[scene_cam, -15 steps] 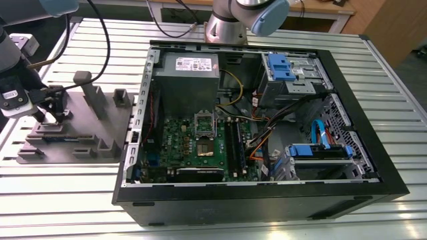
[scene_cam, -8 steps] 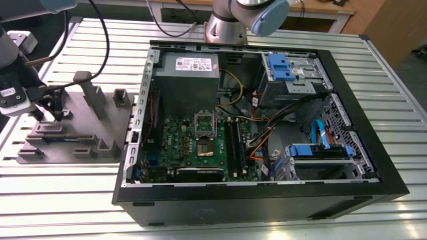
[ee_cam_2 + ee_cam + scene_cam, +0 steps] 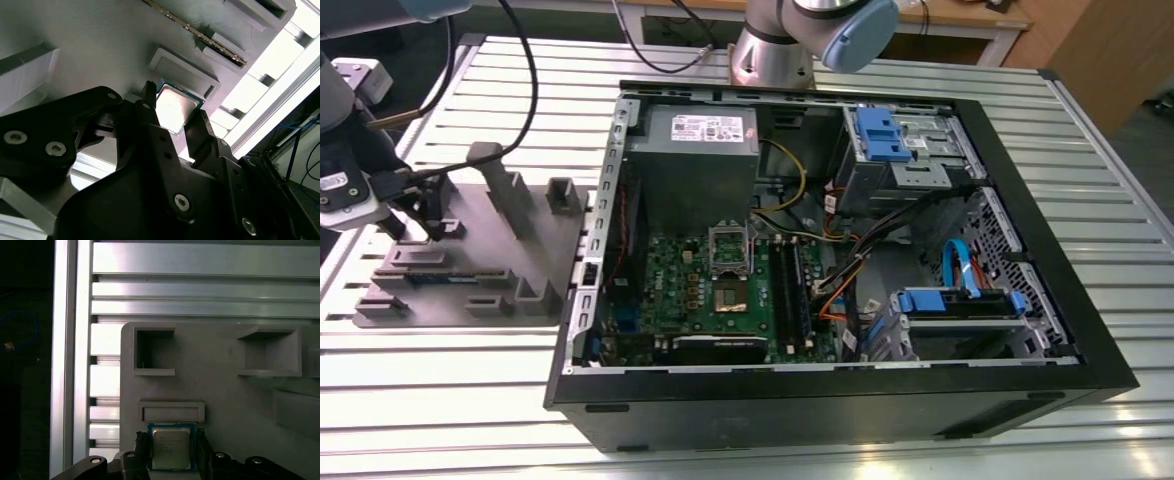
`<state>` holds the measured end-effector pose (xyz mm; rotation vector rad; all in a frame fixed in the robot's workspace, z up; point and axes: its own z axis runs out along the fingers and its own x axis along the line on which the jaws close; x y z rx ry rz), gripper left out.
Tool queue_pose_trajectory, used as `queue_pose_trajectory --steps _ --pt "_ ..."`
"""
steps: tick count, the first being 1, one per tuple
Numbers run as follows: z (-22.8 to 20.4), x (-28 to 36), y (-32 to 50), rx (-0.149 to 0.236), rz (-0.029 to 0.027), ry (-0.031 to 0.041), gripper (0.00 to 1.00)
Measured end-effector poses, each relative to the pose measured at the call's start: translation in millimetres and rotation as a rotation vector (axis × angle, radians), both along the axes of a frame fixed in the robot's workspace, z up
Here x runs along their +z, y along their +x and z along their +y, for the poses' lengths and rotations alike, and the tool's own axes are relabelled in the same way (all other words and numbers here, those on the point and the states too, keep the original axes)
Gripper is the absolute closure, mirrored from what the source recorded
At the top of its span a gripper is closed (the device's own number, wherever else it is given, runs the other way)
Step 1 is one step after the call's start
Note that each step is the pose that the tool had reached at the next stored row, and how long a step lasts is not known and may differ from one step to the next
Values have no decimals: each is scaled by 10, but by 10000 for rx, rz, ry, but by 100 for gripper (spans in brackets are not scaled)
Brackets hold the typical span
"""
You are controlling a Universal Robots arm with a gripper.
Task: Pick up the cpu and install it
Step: 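Pick up the cpu and move it towards the insertion slot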
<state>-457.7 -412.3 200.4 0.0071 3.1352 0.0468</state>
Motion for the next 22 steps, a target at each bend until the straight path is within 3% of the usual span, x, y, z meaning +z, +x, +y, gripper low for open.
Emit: queue_pose_trajectory --steps 22 --pt "0 54 0 0 1 -1 53"
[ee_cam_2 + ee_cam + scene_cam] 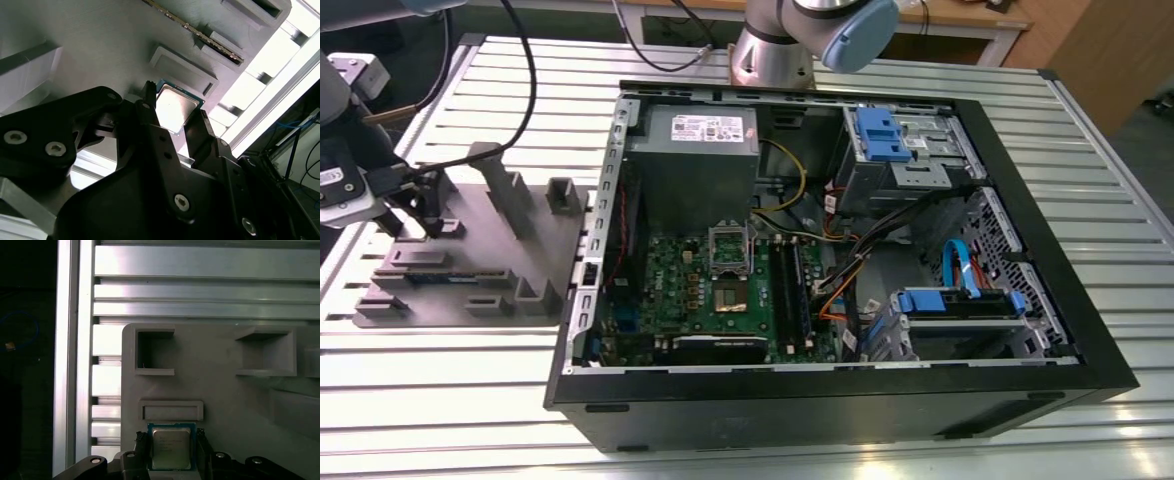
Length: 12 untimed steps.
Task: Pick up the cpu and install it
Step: 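Pick up the cpu and move it towards the insertion slot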
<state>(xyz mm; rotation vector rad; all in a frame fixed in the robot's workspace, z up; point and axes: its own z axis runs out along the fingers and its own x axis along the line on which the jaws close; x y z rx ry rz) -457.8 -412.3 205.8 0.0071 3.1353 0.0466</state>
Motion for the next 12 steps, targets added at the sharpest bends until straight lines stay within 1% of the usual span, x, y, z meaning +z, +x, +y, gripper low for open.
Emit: queue_pose_trajectory --steps 1,2,12 --pt "0 0 0 0 -1 10 53" --pt "0 14 0 0 -2 10 53" --pt "0 30 0 0 -2 11 53"
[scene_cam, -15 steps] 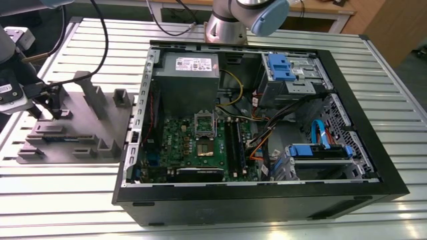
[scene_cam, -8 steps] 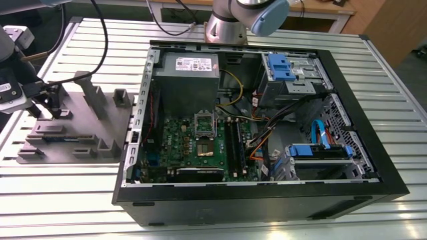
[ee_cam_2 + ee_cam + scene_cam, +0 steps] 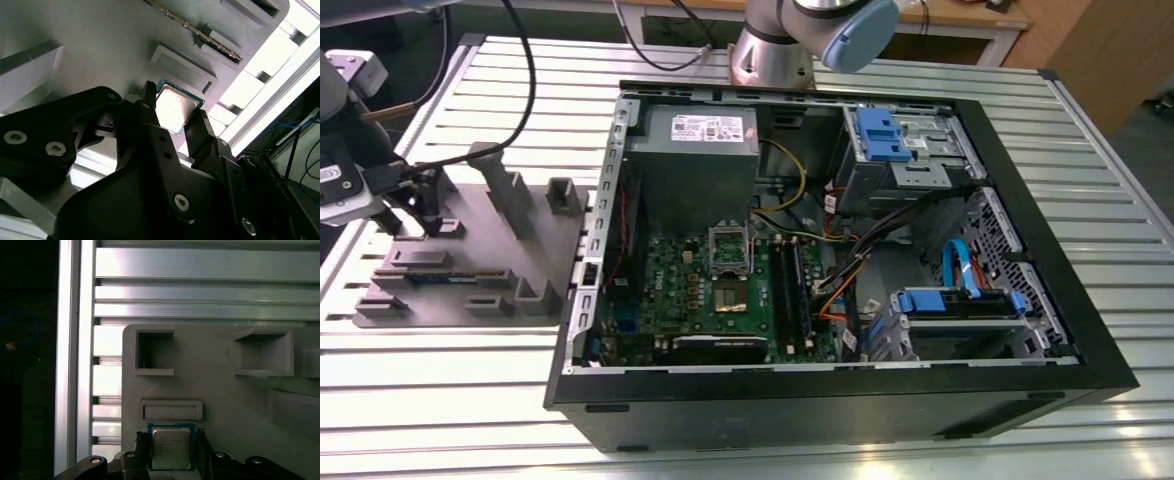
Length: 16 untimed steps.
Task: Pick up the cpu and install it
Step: 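Pick up the cpu and move it towards the insertion slot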
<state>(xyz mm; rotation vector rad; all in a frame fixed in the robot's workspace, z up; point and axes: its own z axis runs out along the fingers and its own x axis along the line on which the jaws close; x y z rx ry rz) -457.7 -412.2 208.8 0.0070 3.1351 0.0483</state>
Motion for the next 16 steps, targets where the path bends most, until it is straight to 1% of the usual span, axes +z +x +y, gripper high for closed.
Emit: queue_pose_trajectory --steps 6,8,16 --pt "0 10 0 0 1 0 53" --pt "1 43 0 0 1 0 53" --pt "1 57 0 -1 1 -1 53"
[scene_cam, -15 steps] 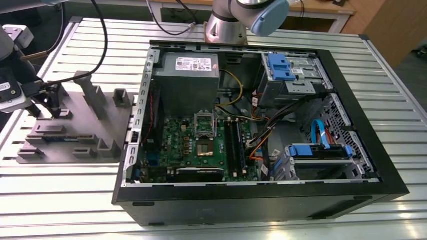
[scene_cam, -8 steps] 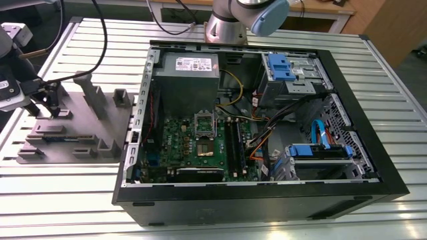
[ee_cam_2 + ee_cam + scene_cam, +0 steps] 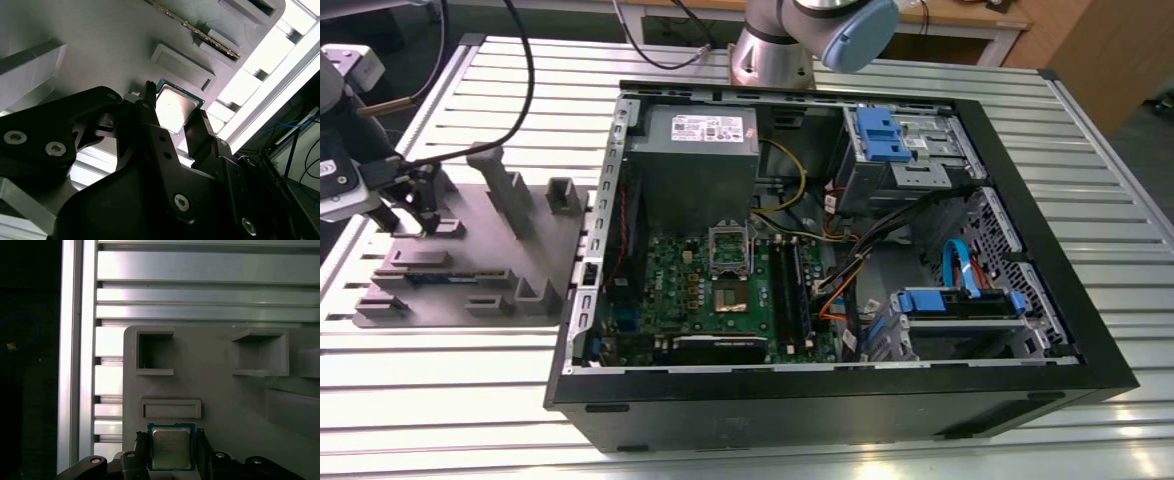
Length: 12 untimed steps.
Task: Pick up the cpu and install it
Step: 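Pick up the cpu and move it towards the insertion slot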
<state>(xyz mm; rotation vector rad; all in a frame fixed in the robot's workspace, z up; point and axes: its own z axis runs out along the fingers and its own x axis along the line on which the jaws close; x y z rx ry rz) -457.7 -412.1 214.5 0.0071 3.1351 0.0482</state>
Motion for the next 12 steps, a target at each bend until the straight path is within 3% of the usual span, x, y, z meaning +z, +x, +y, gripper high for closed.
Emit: queue_pose_trajectory --steps 12 --pt "0 39 0 0 1 0 53"
